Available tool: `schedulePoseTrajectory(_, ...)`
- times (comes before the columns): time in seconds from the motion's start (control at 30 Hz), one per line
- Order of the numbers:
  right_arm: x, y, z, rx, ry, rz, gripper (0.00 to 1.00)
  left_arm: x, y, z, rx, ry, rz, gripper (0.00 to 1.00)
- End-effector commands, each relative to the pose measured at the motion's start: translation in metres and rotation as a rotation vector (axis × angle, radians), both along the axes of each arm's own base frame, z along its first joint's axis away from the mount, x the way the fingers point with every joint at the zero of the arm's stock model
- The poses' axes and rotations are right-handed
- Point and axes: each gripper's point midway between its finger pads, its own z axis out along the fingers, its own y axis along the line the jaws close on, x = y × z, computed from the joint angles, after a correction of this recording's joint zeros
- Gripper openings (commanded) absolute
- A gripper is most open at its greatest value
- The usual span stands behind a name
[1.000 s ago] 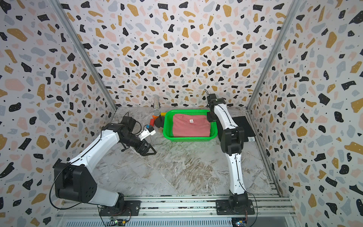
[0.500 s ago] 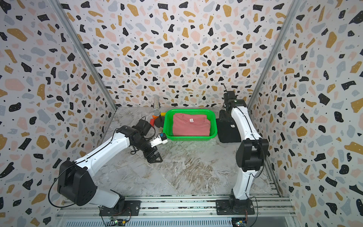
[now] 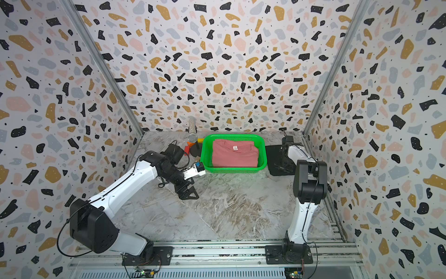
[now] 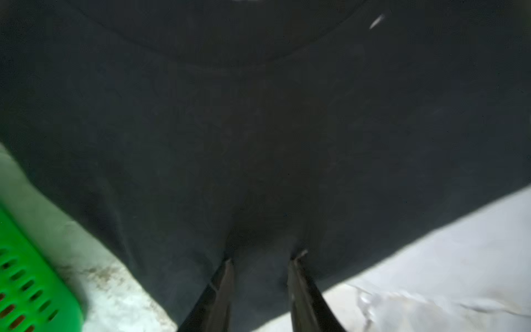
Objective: Put the folded t-shirts into the basket
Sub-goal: Move the T-shirt to the center of the board.
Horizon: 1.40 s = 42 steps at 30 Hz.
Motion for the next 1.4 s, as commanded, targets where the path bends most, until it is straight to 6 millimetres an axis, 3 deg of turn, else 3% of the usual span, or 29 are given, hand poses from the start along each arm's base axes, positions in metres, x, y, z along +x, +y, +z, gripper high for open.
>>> schedulePoseTrajectory(0.0,-0.008,0.013,-0.004,0.085,-0.010,-0.055,0.32,-0.004,0.002,0.021,-0.064,0.001,-0.005,1.00)
schedulePoseTrajectory(0.13,-0.041,0.021,-0.024,0.140,0.075,-0.099,0.27,-0.003,0.005,0.022,-0.067,0.004,0.002,1.00)
schedulePoseTrajectory(0.23,-0.072,0.036,-0.025,0.226,0.125,-0.128,0.23,-0.004,0.007,0.023,-0.068,0.010,-0.001,1.00)
schedulePoseTrajectory(0.37,-0.128,0.044,-0.022,0.258,0.167,-0.186,0.22,-0.004,0.009,0.023,-0.076,0.021,0.007,1.00)
schedulePoseTrajectory(0.5,-0.193,0.065,-0.025,0.365,0.279,-0.251,0.22,-0.004,0.014,0.020,-0.071,0.043,0.021,1.00)
schedulePoseTrajectory(0.6,-0.228,0.078,-0.021,0.422,0.319,-0.284,0.22,-0.001,0.021,0.013,-0.055,0.070,0.068,1.00)
schedulePoseTrajectory(0.67,-0.248,0.079,-0.017,0.408,0.354,-0.261,0.22,0.014,0.029,0.002,-0.019,0.057,0.170,1.00)
schedulePoseTrajectory(0.77,-0.269,0.080,-0.014,0.373,0.392,-0.216,0.22,0.058,0.058,-0.016,0.066,-0.008,0.470,1.00)
schedulePoseTrajectory(0.87,-0.293,0.094,-0.015,0.394,0.452,-0.181,0.21,0.079,0.078,-0.018,0.050,-0.021,0.624,1.00)
schedulePoseTrajectory(1.0,-0.307,0.110,-0.008,0.385,0.441,-0.112,0.20,0.079,0.076,-0.017,0.012,0.001,0.641,1.00)
schedulePoseTrajectory(1.1,-0.308,0.125,-0.004,0.385,0.438,-0.053,0.20,0.081,0.083,-0.033,0.039,0.045,0.736,1.00)
schedulePoseTrajectory(1.2,-0.301,0.149,-0.008,0.412,0.417,0.013,0.21,0.080,0.089,-0.049,0.054,0.092,0.805,1.00)
schedulePoseTrajectory(1.37,-0.286,0.188,-0.013,0.411,0.392,0.176,0.23,0.069,0.071,-0.055,-0.039,0.201,0.784,1.00)
